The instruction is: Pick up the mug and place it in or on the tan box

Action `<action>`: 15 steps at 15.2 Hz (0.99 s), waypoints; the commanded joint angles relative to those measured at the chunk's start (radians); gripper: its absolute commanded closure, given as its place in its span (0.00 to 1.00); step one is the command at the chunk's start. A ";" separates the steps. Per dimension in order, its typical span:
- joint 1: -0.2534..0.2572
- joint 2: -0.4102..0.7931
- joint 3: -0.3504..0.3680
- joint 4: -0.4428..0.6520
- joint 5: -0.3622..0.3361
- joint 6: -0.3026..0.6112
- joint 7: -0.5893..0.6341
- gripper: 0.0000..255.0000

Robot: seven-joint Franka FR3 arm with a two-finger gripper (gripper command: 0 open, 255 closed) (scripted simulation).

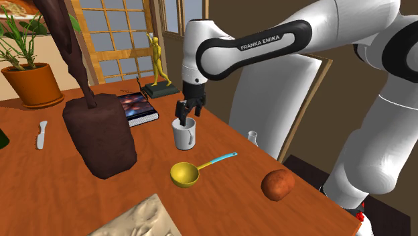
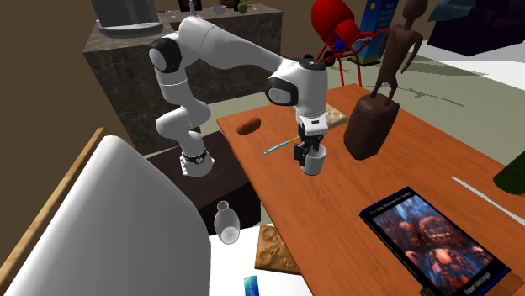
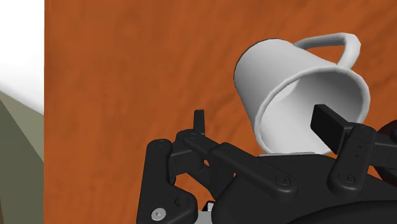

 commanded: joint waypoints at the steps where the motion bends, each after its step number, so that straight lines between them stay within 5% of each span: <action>1: 0.001 0.008 0.001 -0.016 -0.002 0.024 0.001 0.00; 11: 0.002 0.020 0.002 -0.037 -0.007 0.056 0.004 0.00; 12: 0.002 0.020 0.002 -0.037 -0.007 0.056 0.004 1.00; 15: 0.002 0.020 0.002 -0.037 -0.007 0.056 0.004 1.00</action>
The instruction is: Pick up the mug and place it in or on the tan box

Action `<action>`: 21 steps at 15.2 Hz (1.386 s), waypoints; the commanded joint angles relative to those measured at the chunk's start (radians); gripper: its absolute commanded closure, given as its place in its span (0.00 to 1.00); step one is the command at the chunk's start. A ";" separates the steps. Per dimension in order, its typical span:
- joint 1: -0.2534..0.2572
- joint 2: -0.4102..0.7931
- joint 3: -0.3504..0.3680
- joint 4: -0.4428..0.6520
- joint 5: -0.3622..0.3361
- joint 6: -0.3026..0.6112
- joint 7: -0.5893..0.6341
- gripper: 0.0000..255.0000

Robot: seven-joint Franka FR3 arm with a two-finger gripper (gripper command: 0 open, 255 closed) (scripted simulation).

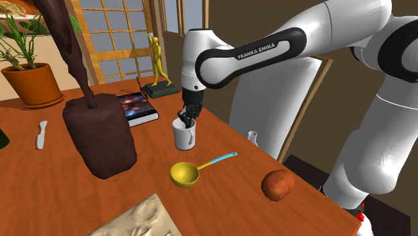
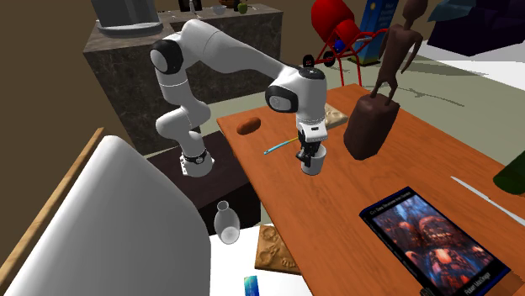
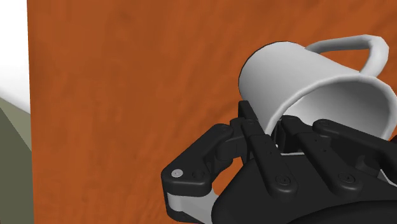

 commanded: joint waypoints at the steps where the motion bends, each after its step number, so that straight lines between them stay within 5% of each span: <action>1: 0.000 0.000 0.000 0.000 0.000 0.000 0.000 1.00; 6: 0.000 0.000 0.000 0.000 0.000 0.000 0.000 1.00; 21: -0.002 -0.022 -0.002 0.178 0.005 -0.198 0.001 1.00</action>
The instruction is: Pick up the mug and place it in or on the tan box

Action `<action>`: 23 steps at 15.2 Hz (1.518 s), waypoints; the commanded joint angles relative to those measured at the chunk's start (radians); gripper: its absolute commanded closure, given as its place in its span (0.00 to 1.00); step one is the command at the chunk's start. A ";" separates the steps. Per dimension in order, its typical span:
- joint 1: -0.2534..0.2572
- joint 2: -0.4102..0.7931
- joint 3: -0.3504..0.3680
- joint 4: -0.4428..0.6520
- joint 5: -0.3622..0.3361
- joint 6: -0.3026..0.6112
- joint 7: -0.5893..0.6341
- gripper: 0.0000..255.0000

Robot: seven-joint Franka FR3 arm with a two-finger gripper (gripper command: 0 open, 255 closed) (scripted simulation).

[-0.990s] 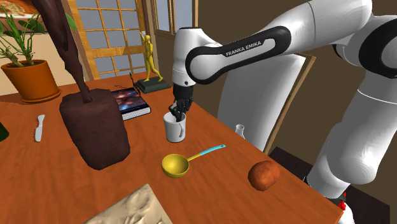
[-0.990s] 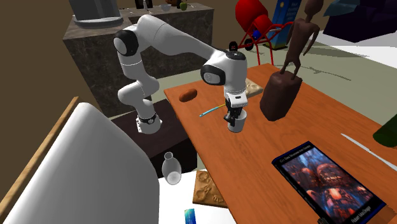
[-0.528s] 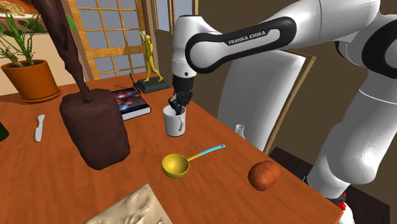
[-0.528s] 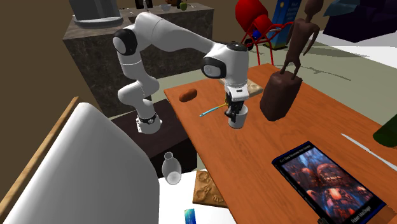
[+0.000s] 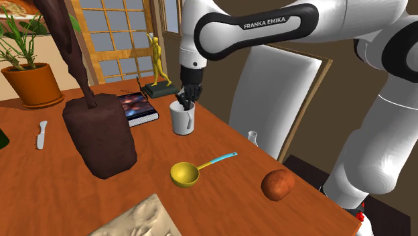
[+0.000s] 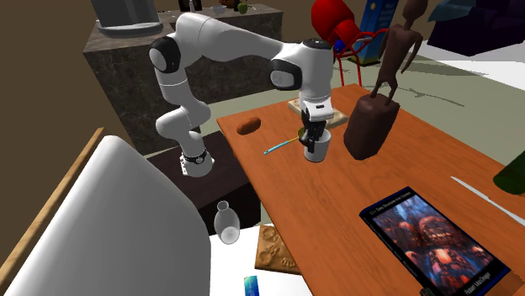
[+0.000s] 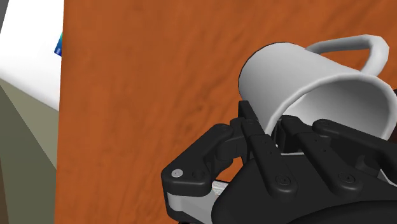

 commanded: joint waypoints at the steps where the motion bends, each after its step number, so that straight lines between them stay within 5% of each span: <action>1: -0.001 -0.003 -0.001 0.025 0.001 -0.027 -0.002 1.00; 9: -0.001 0.007 -0.001 0.130 -0.003 -0.124 0.003 1.00; 23: 0.150 -0.048 0.164 0.096 -0.018 -0.133 0.322 1.00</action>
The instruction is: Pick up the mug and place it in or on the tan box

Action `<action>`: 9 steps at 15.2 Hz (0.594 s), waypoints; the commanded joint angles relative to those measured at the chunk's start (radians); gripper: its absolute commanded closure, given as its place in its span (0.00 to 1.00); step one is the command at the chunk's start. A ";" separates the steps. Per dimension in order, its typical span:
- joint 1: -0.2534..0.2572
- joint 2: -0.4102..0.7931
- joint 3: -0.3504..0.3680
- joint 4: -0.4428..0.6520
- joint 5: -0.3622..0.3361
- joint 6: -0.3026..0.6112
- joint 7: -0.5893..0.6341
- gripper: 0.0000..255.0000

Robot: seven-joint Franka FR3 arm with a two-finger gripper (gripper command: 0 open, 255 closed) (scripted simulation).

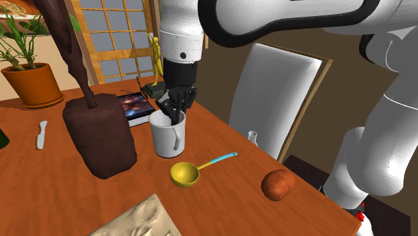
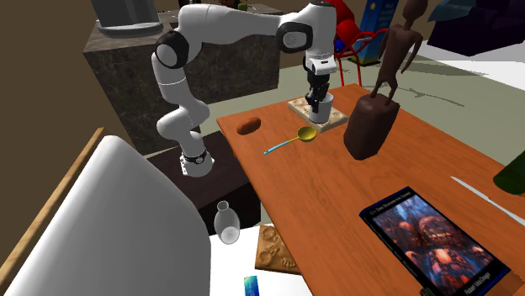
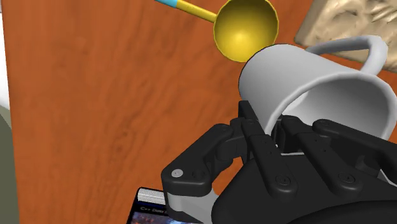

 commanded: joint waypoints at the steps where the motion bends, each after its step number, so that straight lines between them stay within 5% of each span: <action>1: 0.024 0.004 0.028 0.009 -0.008 -0.004 0.055 1.00; 9: 0.131 0.089 0.138 0.111 -0.082 -0.040 0.276 1.00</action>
